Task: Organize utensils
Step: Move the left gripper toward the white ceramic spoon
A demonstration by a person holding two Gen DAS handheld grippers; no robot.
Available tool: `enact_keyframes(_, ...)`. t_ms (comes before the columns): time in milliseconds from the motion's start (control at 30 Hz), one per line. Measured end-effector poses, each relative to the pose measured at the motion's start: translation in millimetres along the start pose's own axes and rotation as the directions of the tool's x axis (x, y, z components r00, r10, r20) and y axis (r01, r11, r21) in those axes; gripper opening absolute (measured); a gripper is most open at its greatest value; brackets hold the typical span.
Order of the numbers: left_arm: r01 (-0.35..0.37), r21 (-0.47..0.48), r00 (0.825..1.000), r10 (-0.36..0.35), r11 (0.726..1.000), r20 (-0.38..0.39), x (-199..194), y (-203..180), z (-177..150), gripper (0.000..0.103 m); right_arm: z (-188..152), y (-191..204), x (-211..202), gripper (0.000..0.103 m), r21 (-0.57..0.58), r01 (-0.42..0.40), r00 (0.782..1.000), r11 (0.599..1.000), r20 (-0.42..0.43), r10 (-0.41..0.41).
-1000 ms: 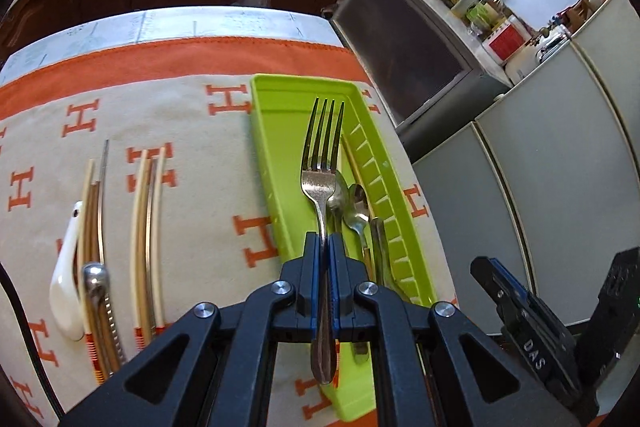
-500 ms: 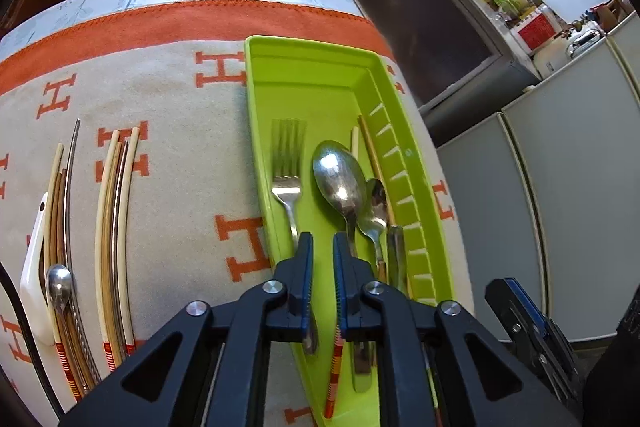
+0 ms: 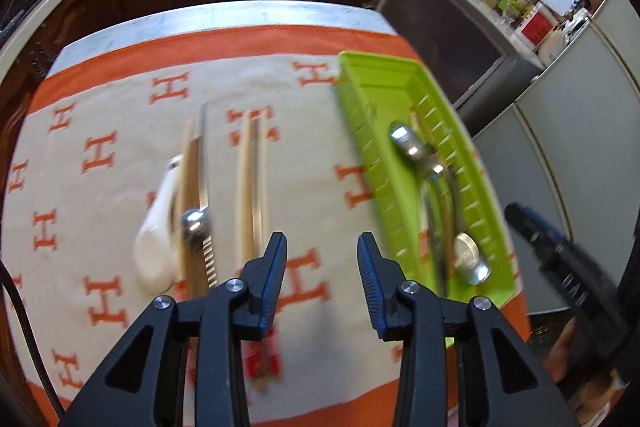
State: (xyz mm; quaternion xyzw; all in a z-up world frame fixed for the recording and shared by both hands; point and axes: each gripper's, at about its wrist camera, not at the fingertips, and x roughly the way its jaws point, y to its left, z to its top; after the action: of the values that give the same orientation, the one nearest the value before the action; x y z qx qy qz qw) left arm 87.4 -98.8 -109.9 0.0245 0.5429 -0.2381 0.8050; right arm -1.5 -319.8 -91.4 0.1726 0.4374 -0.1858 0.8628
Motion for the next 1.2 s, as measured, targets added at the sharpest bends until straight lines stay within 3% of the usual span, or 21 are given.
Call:
enact_keyframes(233,-0.081,-0.067,0.996,0.083,0.994,0.021,-27.0,57.1,-40.8,0.035,-12.9,40.3,-4.7,0.026,-0.085,-0.03,0.999,0.996,-0.015,0.029)
enact_keyframes(633,-0.147,-0.235,0.984,0.165,0.961,0.062,-52.6,142.4,-63.5,0.037,-27.1,120.7,-11.1,0.026,-0.259,-0.1,0.994,0.961,-0.069,0.084)
enact_keyframes(967,-0.141,-0.272,0.984,0.165,0.952,0.068,-52.3,174.4,-50.1,0.037,-9.7,157.5,27.8,0.026,-0.241,-0.221,0.961,0.945,-0.219,0.169)
enact_keyframes(1200,-0.019,-0.236,0.998,0.033,0.972,0.057,-25.8,171.6,-27.6,0.037,-3.7,169.2,61.5,0.026,-0.204,-0.251,0.938,0.946,-0.292,0.186)
